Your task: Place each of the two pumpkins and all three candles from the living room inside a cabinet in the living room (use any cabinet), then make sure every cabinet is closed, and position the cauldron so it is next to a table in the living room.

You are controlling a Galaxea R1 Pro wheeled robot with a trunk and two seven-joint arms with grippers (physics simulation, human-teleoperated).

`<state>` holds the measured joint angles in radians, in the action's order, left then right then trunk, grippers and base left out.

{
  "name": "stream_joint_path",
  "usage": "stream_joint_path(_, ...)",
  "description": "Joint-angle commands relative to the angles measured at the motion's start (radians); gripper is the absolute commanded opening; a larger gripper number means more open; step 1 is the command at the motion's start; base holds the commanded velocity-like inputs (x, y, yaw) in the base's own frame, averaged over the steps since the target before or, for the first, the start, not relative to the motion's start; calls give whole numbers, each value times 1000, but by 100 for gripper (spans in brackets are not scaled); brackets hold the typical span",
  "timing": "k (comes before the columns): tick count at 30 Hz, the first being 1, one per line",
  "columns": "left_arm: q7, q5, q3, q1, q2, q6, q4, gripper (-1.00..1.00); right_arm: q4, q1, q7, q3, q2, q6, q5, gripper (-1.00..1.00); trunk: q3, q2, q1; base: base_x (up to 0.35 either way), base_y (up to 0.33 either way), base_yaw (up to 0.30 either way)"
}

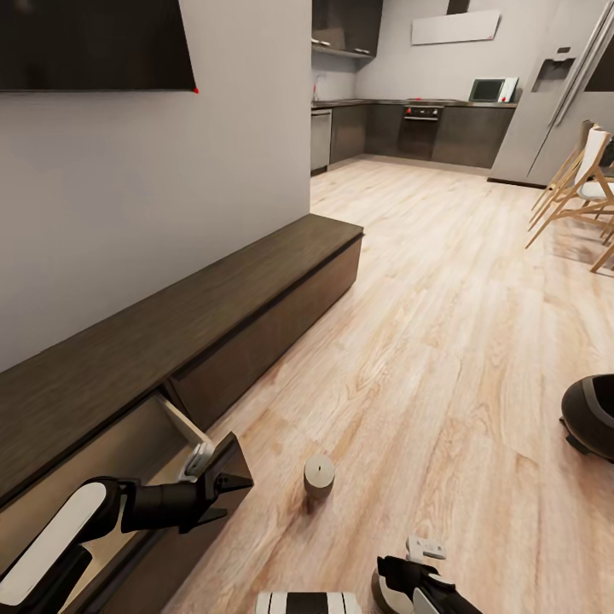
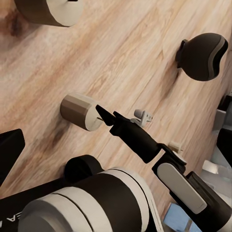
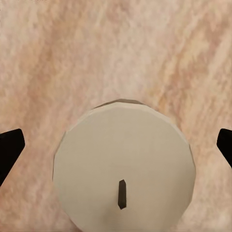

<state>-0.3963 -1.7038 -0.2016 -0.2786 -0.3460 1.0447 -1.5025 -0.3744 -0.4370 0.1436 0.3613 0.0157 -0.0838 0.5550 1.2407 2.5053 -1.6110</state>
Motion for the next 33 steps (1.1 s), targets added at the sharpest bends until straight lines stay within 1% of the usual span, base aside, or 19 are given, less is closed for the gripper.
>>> stream_joint_path(1,-10,-11,-1,-1,-1,0,-1,100,-3,0,8,8,1,-5,6,100,1,0,0,0,0,0)
stream_joint_path(2,-10,-11,-1,-1,-1,0,-1,100,-3,0,8,8,1,-4,6,100,1,0,0,0,0,0)
stream_joint_path(6,-10,-11,-2,-1,-1,0,-1,100,-3,0,8,7,2,-3,6,100,16,1,-2,0,0,0)
stream_joint_path(13,-10,-11,-1,-1,-1,0,-1,100,-3,0,8,6,4,-1,7,100,16,1,-2,0,0,0)
stream_joint_path(18,-10,-11,-2,-1,-1,0,-1,100,-3,0,7,5,1,-1,7,100,36,2,-4,0,0,0)
stream_joint_path(28,-10,-11,-2,-1,-1,0,-1,100,-3,0,7,6,-3,-1,7,100,36,2,-4,0,0,0)
stream_joint_path(32,-10,-11,-2,-1,-1,0,-1,100,-3,0,7,7,-3,1,6,100,51,3,-6,0,0,0)
stream_joint_path(33,-10,-11,-2,-1,-1,0,-1,100,-3,0,7,7,-3,1,6,100,51,3,-6,0,0,0)
